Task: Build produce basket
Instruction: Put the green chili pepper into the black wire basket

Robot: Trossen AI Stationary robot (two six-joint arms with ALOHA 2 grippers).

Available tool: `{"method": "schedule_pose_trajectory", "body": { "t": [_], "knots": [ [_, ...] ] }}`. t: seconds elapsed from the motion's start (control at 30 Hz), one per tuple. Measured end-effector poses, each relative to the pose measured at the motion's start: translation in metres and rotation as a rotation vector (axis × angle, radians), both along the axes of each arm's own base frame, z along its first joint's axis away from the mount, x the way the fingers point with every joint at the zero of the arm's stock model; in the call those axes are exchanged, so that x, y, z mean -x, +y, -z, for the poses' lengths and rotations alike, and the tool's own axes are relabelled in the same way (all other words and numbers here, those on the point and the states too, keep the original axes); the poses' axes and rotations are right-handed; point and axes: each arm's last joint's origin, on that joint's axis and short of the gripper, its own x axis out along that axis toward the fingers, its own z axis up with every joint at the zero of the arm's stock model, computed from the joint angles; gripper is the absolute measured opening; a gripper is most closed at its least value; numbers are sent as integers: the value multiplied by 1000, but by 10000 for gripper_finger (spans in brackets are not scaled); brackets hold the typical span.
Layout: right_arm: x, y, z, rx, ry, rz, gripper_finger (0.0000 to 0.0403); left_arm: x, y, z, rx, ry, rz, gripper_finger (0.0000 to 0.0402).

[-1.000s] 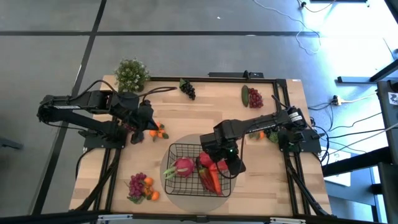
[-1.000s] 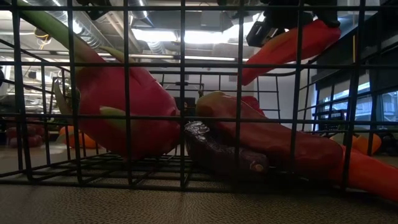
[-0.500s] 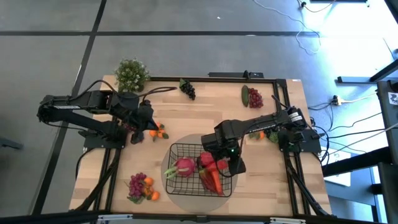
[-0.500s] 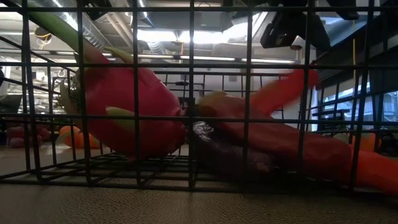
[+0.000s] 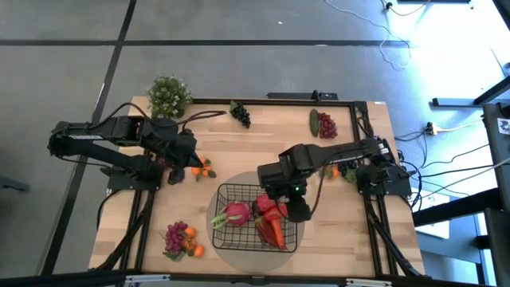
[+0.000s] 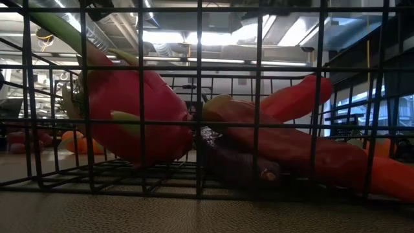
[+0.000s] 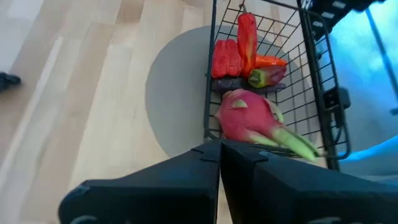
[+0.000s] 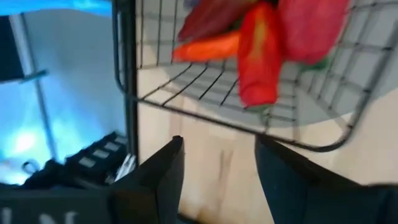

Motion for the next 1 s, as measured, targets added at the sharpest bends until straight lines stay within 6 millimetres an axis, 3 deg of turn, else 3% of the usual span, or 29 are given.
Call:
{"method": "schedule_pose_trajectory", "body": {
  "t": [0.23, 0.47, 0.67, 0.8, 1.0],
  "knots": [
    [8, 11, -44, 106, -190, 35, 179, 11, -15, -2, 58, 7, -18, 0],
    [26, 14, -73, 245, -318, 159, 179, 31, -25, 2, 71, 86, -137, 0],
    [51, 0, -92, 317, -367, 362, 179, 40, -25, 5, 177, 138, -293, 0],
    [62, -10, -100, 295, -359, 500, 179, 43, -25, 9, 189, 190, -309, 0],
    [67, -15, -105, 298, -375, 537, 179, 42, -25, 12, 164, 241, -283, 0]
  ]
}}
